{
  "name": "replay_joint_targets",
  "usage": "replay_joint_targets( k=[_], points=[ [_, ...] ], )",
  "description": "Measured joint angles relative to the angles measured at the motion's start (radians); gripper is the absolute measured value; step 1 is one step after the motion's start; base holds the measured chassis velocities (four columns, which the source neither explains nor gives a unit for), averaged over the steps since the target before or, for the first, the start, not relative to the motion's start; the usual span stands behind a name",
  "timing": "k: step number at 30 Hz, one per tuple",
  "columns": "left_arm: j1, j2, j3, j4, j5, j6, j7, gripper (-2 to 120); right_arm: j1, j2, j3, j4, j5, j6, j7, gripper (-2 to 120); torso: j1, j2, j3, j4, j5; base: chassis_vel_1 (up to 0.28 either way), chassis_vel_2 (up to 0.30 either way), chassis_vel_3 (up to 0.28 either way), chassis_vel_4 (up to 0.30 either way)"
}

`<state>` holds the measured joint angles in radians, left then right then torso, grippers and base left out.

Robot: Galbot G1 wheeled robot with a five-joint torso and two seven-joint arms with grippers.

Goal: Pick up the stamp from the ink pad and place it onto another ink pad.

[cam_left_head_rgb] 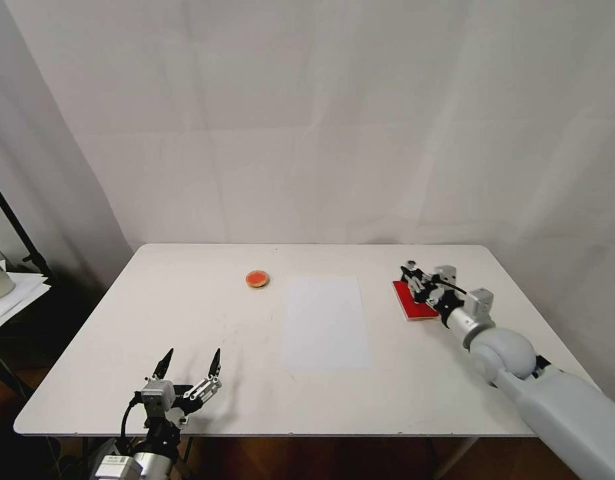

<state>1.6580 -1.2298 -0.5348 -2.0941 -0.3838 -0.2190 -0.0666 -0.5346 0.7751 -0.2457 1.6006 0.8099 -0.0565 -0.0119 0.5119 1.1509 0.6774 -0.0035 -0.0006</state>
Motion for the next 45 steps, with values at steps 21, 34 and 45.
replay_joint_targets(
  k=[21,34,45],
  points=[
    [0.000,0.000,0.000,0.000,0.000,0.000,0.000,100,0.164,0.116,-0.272,-0.159,0.062,-0.041,-0.026,9,0.000,0.000,0.000,-0.0003,0.0005,0.000,0.000,0.000,0.000],
    [0.000,0.000,0.000,0.000,0.000,0.000,0.000,100,0.350,0.180,-0.324,-0.154,0.112,-0.036,-0.026,9,0.000,0.000,0.000,-0.0003,0.0004,0.000,0.000,0.000,0.000],
    [0.000,0.000,0.000,0.000,0.000,0.000,0.000,100,0.443,0.547,-0.413,-0.494,0.048,-0.044,-0.027,9,0.000,0.000,0.000,-0.0002,0.0000,0.000,0.000,0.000,0.000]
  ],
)
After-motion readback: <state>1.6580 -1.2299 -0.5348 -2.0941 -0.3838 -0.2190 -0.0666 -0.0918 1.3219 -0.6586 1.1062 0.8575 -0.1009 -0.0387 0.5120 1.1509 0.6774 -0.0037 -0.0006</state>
